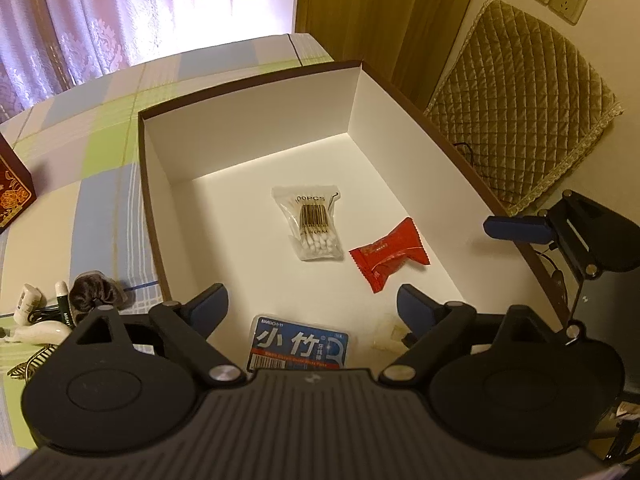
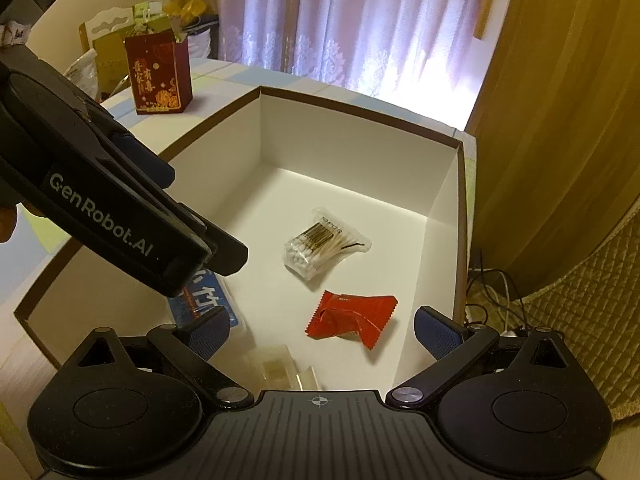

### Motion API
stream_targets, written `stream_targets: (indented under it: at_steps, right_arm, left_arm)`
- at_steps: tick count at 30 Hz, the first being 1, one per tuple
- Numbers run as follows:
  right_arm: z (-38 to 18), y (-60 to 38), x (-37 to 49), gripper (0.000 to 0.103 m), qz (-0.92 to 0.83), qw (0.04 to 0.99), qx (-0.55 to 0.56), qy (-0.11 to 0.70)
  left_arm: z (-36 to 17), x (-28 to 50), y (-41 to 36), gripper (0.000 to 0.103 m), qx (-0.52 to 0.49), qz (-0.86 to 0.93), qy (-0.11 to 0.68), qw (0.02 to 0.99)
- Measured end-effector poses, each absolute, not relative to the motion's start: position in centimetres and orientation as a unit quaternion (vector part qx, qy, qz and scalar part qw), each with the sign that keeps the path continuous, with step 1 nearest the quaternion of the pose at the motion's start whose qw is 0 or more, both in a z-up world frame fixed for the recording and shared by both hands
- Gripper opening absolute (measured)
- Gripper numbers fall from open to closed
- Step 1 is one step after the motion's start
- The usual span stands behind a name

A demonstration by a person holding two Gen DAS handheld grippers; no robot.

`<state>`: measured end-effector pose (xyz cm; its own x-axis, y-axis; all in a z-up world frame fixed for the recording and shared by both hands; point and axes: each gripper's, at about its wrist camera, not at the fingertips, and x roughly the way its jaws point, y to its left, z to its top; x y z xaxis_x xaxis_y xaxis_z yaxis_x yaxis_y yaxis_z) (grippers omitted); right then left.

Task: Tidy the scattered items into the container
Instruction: 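Move both tools back from the box over the remaining items on the table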

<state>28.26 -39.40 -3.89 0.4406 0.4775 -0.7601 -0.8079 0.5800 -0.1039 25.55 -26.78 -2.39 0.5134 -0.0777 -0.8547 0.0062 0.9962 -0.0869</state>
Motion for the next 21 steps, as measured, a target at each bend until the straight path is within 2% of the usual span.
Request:
stream_targets:
  at_steps: [21]
  right_arm:
    - [-1.5,-40.8,24.0,0.103,0.366,0.846,-0.197,0.332]
  left_arm:
    - [0.6,20.3,-26.8,0.092,-0.038,-0.021,0.459,0.887]
